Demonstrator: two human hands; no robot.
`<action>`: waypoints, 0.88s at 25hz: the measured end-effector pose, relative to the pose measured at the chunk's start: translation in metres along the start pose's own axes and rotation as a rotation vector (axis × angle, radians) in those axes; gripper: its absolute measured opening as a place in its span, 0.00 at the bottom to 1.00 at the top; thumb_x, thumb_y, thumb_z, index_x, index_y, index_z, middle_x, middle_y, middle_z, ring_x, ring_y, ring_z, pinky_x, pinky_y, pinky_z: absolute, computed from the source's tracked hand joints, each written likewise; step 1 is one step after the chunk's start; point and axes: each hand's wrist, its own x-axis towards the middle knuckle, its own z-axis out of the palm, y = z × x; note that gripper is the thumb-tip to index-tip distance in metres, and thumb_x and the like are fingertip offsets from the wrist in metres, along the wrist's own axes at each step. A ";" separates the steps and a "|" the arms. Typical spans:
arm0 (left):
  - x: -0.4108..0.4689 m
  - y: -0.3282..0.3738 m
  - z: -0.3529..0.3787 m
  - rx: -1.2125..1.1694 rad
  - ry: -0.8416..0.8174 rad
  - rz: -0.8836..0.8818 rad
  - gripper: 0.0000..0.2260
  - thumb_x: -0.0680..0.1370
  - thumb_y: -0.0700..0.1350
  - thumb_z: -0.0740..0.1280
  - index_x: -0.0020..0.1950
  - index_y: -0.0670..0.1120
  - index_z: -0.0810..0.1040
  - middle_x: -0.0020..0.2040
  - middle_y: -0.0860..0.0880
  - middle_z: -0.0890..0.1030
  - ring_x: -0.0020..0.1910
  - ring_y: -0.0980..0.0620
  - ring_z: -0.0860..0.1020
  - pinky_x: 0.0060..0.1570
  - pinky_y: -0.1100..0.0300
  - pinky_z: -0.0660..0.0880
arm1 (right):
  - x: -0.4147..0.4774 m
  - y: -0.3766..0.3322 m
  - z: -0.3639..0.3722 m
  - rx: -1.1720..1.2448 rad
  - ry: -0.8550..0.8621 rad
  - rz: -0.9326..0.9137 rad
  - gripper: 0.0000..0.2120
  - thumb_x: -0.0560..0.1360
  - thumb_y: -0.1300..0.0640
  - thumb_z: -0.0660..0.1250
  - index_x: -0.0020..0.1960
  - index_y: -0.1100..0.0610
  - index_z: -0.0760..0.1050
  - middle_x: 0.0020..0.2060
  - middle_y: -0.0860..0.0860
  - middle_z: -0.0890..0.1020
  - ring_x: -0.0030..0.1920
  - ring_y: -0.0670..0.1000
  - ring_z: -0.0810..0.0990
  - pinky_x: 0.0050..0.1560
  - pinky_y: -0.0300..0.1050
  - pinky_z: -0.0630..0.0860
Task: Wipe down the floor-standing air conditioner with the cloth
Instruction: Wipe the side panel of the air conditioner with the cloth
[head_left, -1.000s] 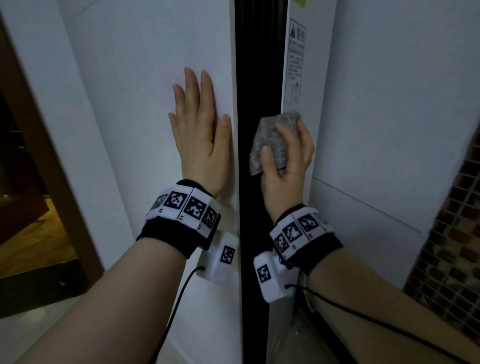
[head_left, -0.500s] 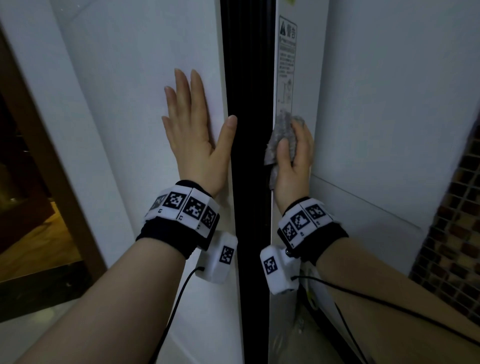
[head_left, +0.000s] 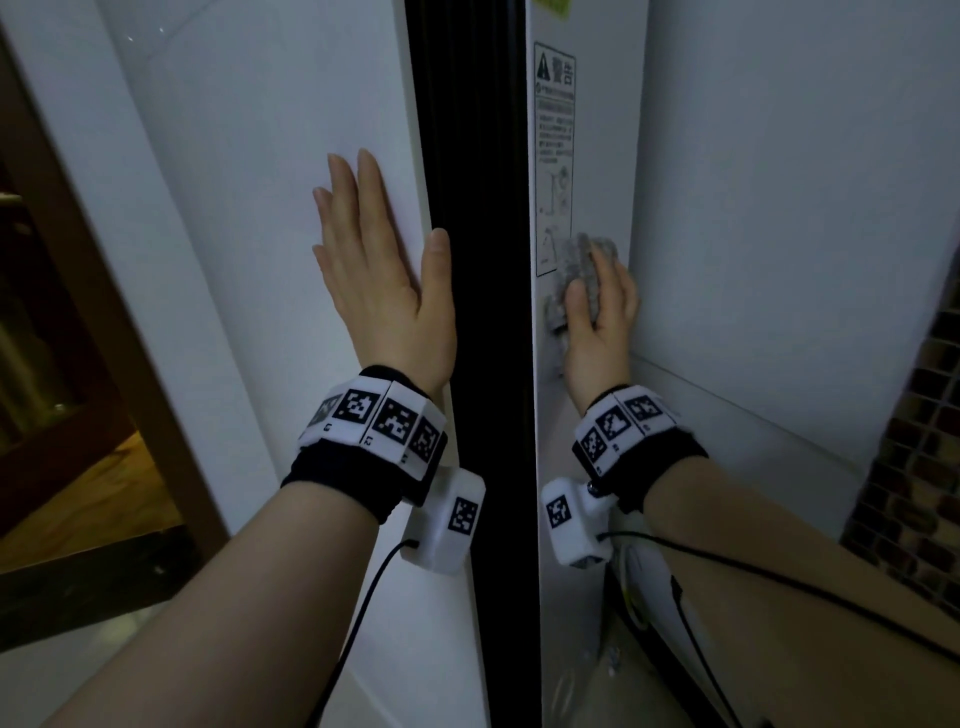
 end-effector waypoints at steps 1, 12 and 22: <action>0.000 0.001 0.001 0.004 0.009 -0.003 0.27 0.81 0.49 0.56 0.77 0.42 0.51 0.78 0.43 0.50 0.77 0.44 0.46 0.74 0.45 0.42 | 0.005 -0.002 0.001 -0.026 0.020 0.046 0.19 0.81 0.57 0.57 0.71 0.51 0.63 0.72 0.53 0.57 0.73 0.49 0.56 0.75 0.43 0.53; -0.003 0.017 0.014 0.066 0.094 -0.018 0.26 0.80 0.40 0.53 0.78 0.48 0.52 0.78 0.45 0.50 0.77 0.44 0.46 0.73 0.47 0.42 | 0.012 0.013 -0.002 -0.001 -0.034 0.001 0.21 0.81 0.56 0.57 0.70 0.42 0.57 0.75 0.52 0.56 0.75 0.50 0.55 0.75 0.52 0.53; -0.004 0.044 0.029 0.284 0.146 0.166 0.26 0.77 0.39 0.59 0.76 0.40 0.59 0.77 0.40 0.57 0.75 0.39 0.48 0.71 0.44 0.37 | 0.019 0.014 -0.015 -0.008 -0.035 -0.066 0.17 0.81 0.60 0.57 0.69 0.49 0.63 0.74 0.56 0.57 0.71 0.45 0.57 0.65 0.22 0.52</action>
